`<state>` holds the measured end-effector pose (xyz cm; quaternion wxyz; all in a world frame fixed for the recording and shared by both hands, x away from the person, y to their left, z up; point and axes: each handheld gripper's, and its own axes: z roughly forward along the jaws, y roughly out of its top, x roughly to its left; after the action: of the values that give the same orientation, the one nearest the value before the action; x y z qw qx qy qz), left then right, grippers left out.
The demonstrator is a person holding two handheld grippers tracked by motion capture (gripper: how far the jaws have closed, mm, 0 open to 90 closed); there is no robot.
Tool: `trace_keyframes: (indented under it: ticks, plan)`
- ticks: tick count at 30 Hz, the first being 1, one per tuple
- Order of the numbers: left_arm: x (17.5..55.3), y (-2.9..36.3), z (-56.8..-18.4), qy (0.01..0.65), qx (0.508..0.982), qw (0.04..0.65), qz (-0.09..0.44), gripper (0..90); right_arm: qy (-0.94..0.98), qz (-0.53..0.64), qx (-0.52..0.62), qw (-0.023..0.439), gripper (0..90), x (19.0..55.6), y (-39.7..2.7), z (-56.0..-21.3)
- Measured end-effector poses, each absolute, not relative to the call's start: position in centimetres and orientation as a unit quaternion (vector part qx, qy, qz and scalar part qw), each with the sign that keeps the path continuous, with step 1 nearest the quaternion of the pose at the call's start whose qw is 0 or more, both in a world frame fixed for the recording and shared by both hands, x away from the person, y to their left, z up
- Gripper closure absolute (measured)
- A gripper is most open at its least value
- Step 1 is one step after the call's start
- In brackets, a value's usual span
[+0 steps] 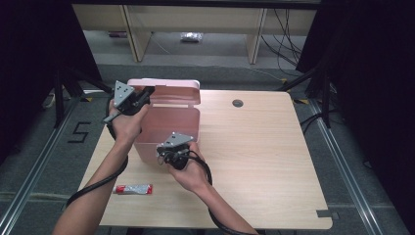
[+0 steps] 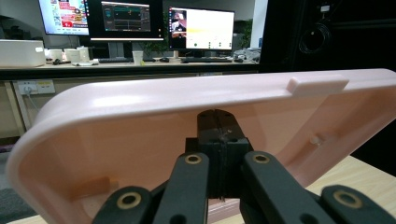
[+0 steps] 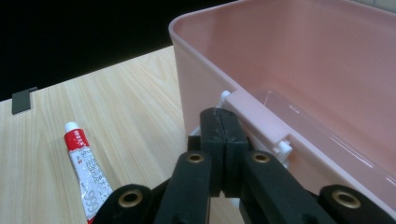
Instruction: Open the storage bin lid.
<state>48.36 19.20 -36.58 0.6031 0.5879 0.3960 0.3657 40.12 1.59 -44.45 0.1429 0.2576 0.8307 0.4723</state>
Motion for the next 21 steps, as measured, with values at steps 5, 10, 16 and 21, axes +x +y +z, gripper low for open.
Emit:
trace_keyframes:
  ticks: [5,10,16,21]
  plan:
    - [48.49,19.18,-36.67,0.398,0.587,0.601,0.367,89.4,0.83,0.474,0.259,0.14,90.0,40.1,1.58,-44.45]
    - [48.76,19.17,-36.82,0.4,0.588,0.598,0.368,89.4,0.829,0.474,0.259,0.141,90.0,40.09,1.58,-44.48]
    - [49.06,19.1,-36.8,0.402,0.589,0.595,0.37,89.4,0.828,0.475,0.261,0.14,90.0,40.07,1.59,-44.52]
    - [49.33,19.08,-36.95,0.405,0.589,0.593,0.371,89.3,0.828,0.475,0.264,0.14,90.0,40.03,1.58,-44.52]
